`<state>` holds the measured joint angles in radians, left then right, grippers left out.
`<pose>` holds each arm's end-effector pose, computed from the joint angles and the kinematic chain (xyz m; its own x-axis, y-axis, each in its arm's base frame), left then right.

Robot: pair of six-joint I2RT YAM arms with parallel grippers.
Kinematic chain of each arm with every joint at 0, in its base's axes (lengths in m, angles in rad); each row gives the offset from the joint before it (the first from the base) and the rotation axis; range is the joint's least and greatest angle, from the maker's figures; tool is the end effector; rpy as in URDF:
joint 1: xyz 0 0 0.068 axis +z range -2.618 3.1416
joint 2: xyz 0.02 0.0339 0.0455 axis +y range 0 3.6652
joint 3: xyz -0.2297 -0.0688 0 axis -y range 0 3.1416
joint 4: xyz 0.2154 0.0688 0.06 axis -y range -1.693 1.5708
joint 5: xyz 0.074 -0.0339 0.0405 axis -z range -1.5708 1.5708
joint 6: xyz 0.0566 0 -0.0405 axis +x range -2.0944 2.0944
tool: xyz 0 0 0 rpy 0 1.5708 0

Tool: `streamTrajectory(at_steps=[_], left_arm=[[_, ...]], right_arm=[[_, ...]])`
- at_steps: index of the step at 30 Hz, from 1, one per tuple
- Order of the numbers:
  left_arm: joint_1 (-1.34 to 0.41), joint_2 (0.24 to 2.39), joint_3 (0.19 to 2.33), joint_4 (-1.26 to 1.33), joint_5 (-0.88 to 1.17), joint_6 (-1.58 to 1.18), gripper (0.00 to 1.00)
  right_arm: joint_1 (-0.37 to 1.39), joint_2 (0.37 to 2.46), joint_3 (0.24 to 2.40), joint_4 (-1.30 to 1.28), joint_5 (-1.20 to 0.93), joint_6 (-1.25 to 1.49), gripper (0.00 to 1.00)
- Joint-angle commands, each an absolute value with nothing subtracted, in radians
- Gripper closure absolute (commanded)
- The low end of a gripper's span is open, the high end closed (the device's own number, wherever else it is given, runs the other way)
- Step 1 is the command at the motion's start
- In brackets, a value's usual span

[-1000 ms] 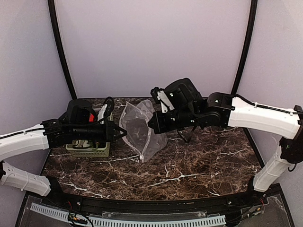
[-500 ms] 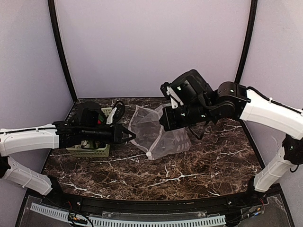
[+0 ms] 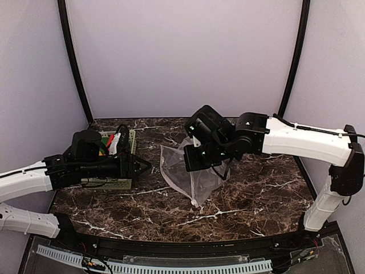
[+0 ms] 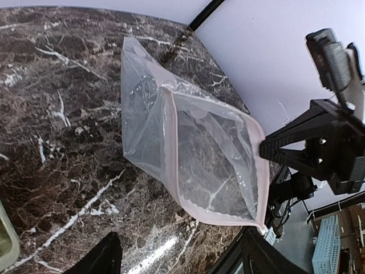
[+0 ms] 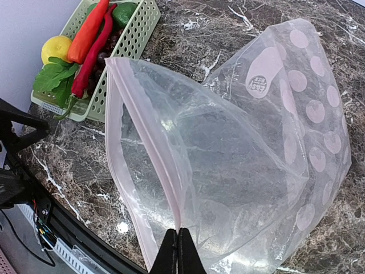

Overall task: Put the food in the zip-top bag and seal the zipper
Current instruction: Pass from the left arm to the right, then pick up the fake fruit from the bin.

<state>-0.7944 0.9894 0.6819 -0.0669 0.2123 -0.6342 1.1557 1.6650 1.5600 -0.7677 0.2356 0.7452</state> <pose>0.1580 -0.1779 0.2502 -0.7011 -0.1128 -0.7041 0.5207 0.5937 -0.6136 0.1512 0.3104 0.2804 -0.7894 -0.1562 -0.5937 -0.4000 0.8645 0.3044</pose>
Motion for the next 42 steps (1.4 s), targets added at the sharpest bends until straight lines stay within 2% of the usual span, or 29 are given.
streamTrajectory(at_steps=[1, 5, 7, 11, 16, 24, 30, 36, 42], left_arm=[[-0.792, 0.9, 0.696, -0.234, 0.086, -0.592, 0.22], [-0.782, 0.87, 0.722, -0.359, 0.035, -0.586, 0.16], [-0.766, 0.861, 0.739, -0.399, 0.03, -0.58, 0.16], [-0.722, 0.866, 0.792, -0.458, 0.031, -0.554, 0.3], [-0.63, 0.917, 0.853, -0.514, 0.069, -0.511, 0.32], [-0.411, 1.019, 0.935, -0.555, 0.166, -0.378, 0.35], [-0.166, 1.098, 0.966, -0.563, 0.271, -0.305, 0.36], [0.021, 1.136, 0.939, -0.527, 0.252, -0.296, 0.26], [0.081, 1.17, 0.883, -0.455, 0.283, -0.336, 0.14]], right_arm=[[1.146, 1.682, 1.566, -0.721, 0.236, 0.77, 1.0], [1.143, 1.679, 1.567, -0.718, 0.241, 0.77, 1.0], [1.143, 1.674, 1.563, -0.716, 0.246, 0.77, 1.0], [1.143, 1.665, 1.553, -0.707, 0.248, 0.769, 1.0], [1.143, 1.659, 1.543, -0.698, 0.247, 0.769, 1.0], [1.141, 1.64, 1.529, -0.678, 0.25, 0.764, 1.0], [1.139, 1.631, 1.516, -0.657, 0.25, 0.76, 1.0], [1.137, 1.626, 1.511, -0.642, 0.245, 0.752, 1.0], [1.136, 1.619, 1.505, -0.64, 0.245, 0.746, 1.0]])
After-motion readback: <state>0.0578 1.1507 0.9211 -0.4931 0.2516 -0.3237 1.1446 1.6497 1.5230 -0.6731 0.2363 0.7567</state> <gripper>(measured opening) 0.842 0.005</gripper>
